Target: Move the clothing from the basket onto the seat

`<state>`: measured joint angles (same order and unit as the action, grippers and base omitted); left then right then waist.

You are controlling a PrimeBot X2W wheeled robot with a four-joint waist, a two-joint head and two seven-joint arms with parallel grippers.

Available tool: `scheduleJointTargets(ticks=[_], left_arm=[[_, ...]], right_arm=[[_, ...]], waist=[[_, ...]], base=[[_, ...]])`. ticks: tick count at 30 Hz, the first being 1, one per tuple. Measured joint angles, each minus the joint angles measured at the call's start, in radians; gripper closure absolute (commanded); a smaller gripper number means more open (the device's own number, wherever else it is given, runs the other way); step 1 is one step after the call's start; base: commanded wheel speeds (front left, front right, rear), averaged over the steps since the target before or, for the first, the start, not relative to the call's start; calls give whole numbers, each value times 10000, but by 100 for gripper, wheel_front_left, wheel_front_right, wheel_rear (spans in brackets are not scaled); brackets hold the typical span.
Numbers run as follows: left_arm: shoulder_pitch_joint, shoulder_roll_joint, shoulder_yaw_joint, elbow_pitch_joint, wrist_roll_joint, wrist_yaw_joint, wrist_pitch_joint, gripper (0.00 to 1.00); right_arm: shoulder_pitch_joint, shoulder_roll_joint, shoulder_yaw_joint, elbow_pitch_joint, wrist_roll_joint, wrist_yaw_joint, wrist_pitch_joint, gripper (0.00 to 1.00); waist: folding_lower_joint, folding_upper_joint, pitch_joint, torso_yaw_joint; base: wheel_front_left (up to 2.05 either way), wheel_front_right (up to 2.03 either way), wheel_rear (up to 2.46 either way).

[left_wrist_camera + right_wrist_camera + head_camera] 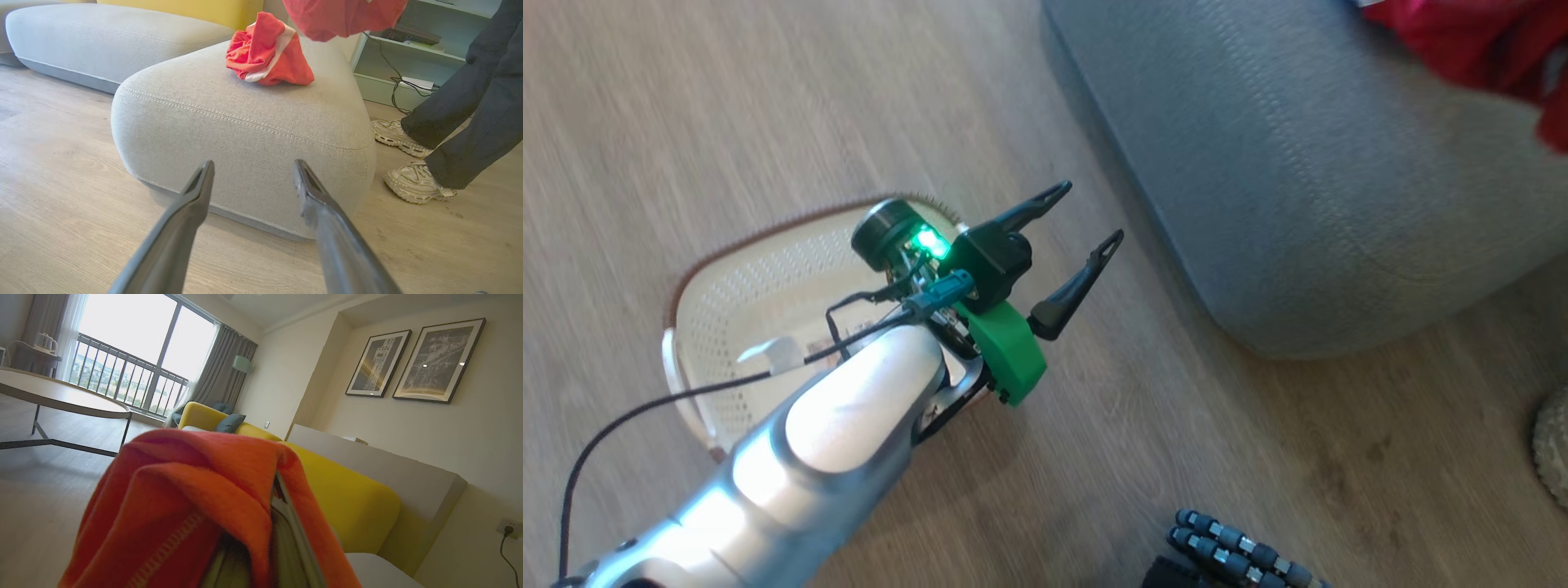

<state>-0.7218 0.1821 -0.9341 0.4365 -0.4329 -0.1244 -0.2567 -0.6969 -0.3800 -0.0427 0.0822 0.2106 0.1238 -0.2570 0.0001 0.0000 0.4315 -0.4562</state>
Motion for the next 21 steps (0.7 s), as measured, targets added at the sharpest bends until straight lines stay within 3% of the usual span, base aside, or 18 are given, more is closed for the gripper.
scheduleJointTargets(ticks=[10, 14, 21], left_arm=[[-258, 389, -196, -314, -2, 0, 105, 0], [-367, 587, -198, -426, -2, 2, 184, 0], [-442, 759, -192, -642, -2, 15, 276, 0]], right_arm=[[-2492, -1296, -897, 1904, -652, 0, 12, 100], [-3395, -1806, -1824, 2909, -1104, 0, 140, 100], [-3996, -2217, -3033, 3639, -1942, 0, 297, 100]], waist=[[1, 0, 1221, 635], [1, 0, 1653, 836], [-1, 0, 2195, 1037]], base=[[0, 0, 0], [0, 0, 0], [0, 0, 0]])
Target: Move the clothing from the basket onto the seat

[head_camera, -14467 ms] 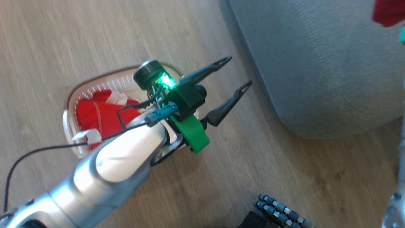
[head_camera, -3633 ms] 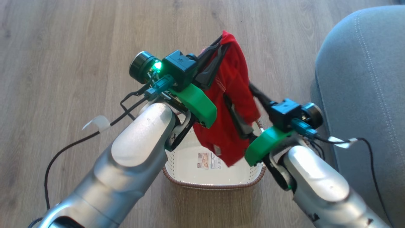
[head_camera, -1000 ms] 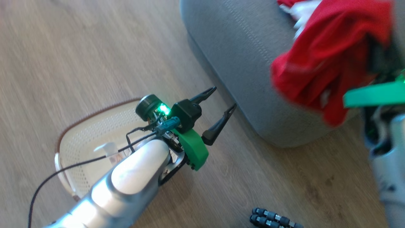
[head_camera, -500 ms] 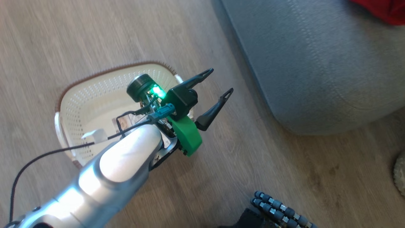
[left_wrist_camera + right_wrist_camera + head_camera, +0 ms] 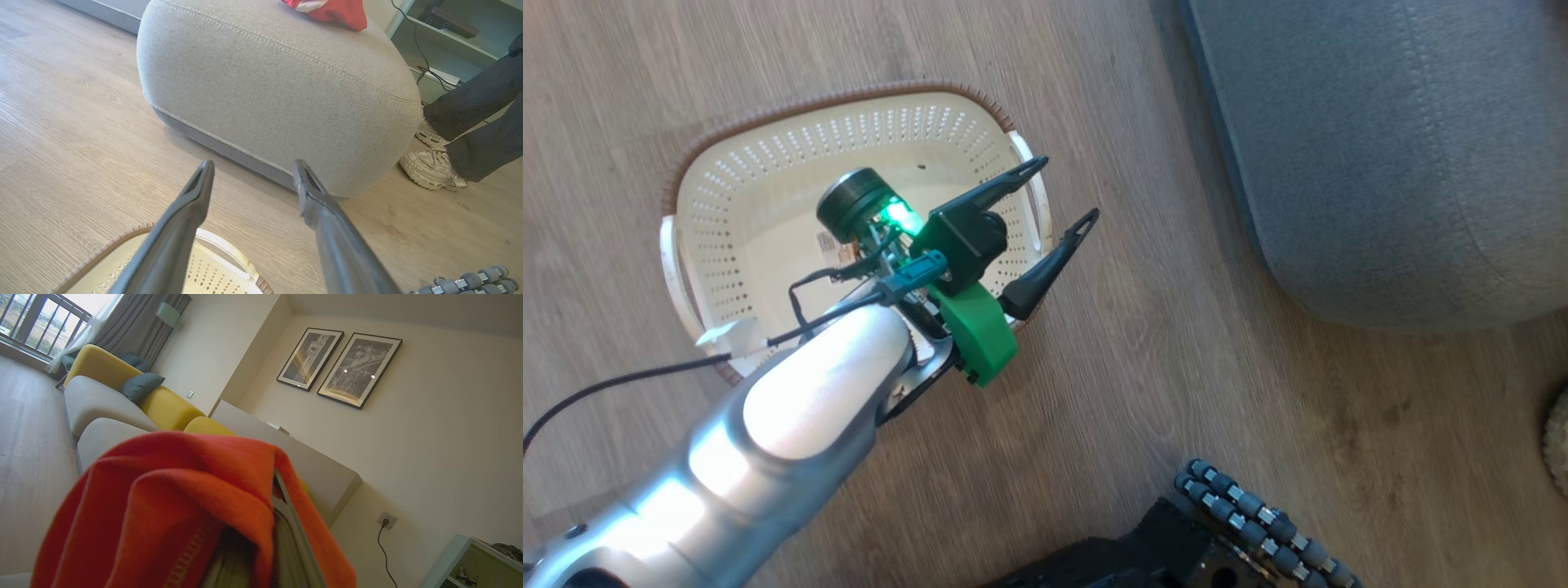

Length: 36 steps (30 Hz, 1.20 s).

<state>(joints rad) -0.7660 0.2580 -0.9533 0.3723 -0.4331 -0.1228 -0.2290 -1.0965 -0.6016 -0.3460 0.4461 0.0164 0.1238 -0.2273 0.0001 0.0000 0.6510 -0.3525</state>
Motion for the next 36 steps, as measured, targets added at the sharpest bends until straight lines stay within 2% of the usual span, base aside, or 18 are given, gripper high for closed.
scheduleJointTargets(ticks=[3, 7, 11, 15, 16, 17, 18, 25, 36], left_arm=[[0, 153, 6, -56, 0, 6, 4, 0], [-73, 150, -27, -174, 0, 15, 81, 0], [-196, 155, -21, -157, -8, 35, 79, 0], [-190, 153, 44, -123, -123, 104, 63, 0], [-186, 151, 61, -109, -153, 104, 44, 0], [-185, 151, 84, -86, -165, 105, -19, 0], [-184, 144, 115, -63, -176, 105, -27, 0], [-137, -79, 307, 121, -293, 188, -203, 0], [442, -518, 988, 309, -288, 173, -263, 0]], right_arm=[[-59, 38, -161, 334, -157, 0, 337, 100], [-57, 514, -719, 1097, -347, 0, 811, 100], [-20, 1289, -704, 1967, -305, 0, 1116, 100], [158, 1572, -360, 2675, 188, 0, 949, 100], [212, 1565, -274, 2855, 322, 0, 897, 81], [254, 1551, -132, 3020, 464, 0, 784, 51], [330, 1521, 75, 3150, 581, 0, 663, 0], [1072, 1482, 1616, 3179, 1528, 0, -40, 0], [3140, 1597, 3590, 1231, 2230, 0, -211, 0]], waist=[[1, 0, 234, 20], [1, 0, 520, 109], [1, 0, 702, 335], [0, 0, 725, 604], [0, 0, 707, 673], [0, 0, 680, 737], [0, 0, 645, 798], [0, 0, 189, 1047], [-1, 0, -804, 1278]], base=[[0, 0, 0], [0, 0, 0], [0, 0, 0], [0, 0, 0], [0, 0, 0], [0, 0, 0], [0, 0, 0], [0, 0, 0], [0, 0, 0]])
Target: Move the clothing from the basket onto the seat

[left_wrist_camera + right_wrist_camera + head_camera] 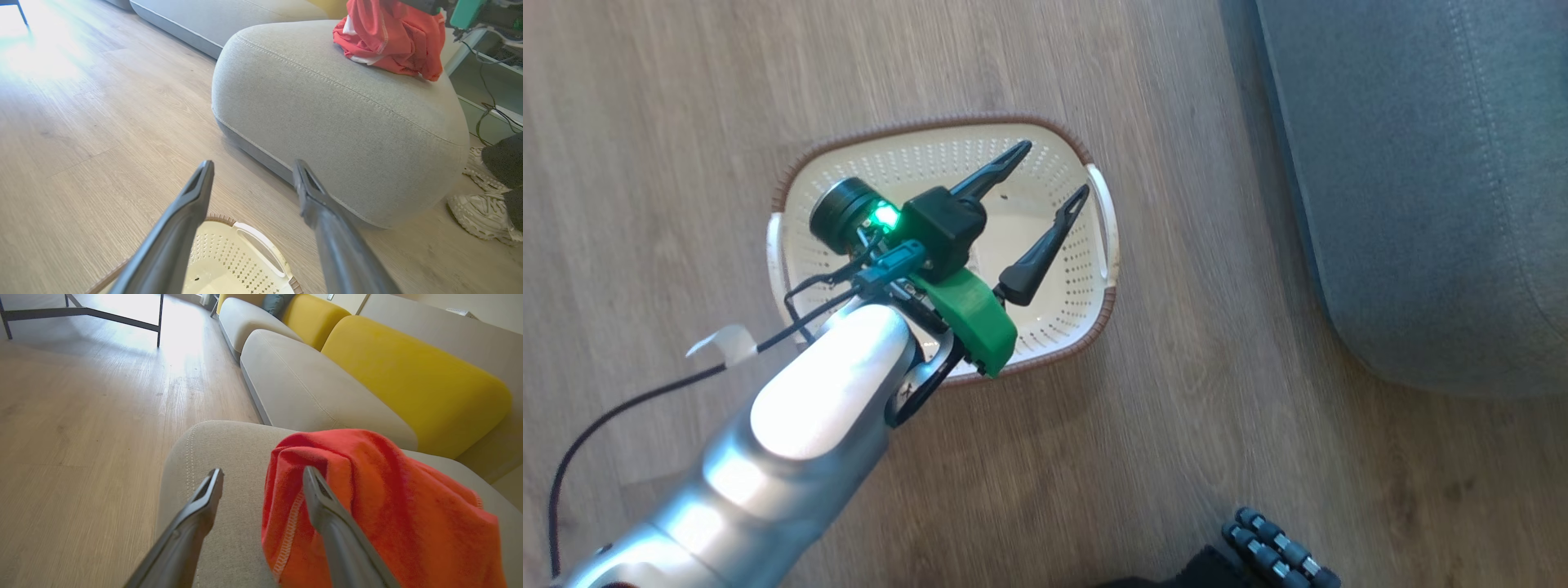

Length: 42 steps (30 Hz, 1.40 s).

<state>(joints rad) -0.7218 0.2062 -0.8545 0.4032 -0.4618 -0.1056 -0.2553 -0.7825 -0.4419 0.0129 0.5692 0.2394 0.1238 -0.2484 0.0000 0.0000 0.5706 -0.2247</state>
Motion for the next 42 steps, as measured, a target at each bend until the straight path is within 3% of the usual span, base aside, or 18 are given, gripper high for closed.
scheduleJointTargets(ticks=[10, 27, 33, 42], left_arm=[[929, -403, 1528, -40, 393, -10, -2, 0], [3321, -989, 4847, -245, 1290, 104, -12, 0], [4176, -1133, 6055, -359, 1649, 196, -12, 0], [5009, -1290, 7131, -558, 2253, 228, -12, 0]], right_arm=[[361, 541, 1534, -1129, 357, 0, 23, 0], [2206, 1463, 1870, -1496, 1229, 0, 0, 0], [3071, 1933, 1778, -1691, 1313, 0, 0, 0], [4263, 2456, 1329, -1958, 1174, 0, 0, 0]], waist=[[0, 0, -1040, 695], [-1, 0, -2977, 2474], [-1, 1, -3594, 2652], [-1, 1, -4056, 2504]], base=[[0, 0, 0], [0, 0, 0], [0, 0, 0], [0, 0, 0]])
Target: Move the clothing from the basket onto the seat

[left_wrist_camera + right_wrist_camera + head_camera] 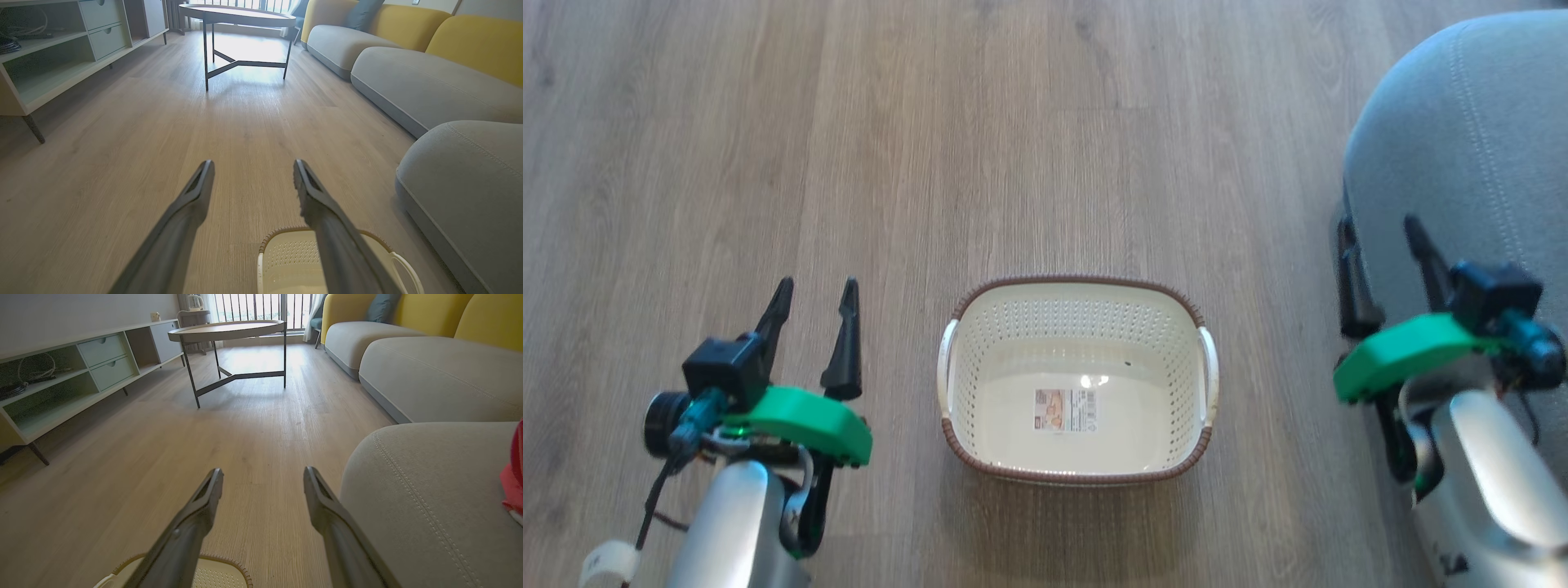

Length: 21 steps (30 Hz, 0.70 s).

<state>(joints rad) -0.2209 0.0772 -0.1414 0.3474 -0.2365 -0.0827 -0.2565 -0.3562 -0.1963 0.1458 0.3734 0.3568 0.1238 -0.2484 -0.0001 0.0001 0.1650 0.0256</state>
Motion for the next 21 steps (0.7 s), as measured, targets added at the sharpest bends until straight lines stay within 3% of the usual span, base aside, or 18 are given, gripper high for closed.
scheduleJointTargets(ticks=[21], left_arm=[[1538, -286, 878, -311, 880, -6, 0, 0]], right_arm=[[2294, 989, -395, -763, -581, 0, 0, 0]], waist=[[0, 0, -1028, -242]], base=[[0, 0, 0]])
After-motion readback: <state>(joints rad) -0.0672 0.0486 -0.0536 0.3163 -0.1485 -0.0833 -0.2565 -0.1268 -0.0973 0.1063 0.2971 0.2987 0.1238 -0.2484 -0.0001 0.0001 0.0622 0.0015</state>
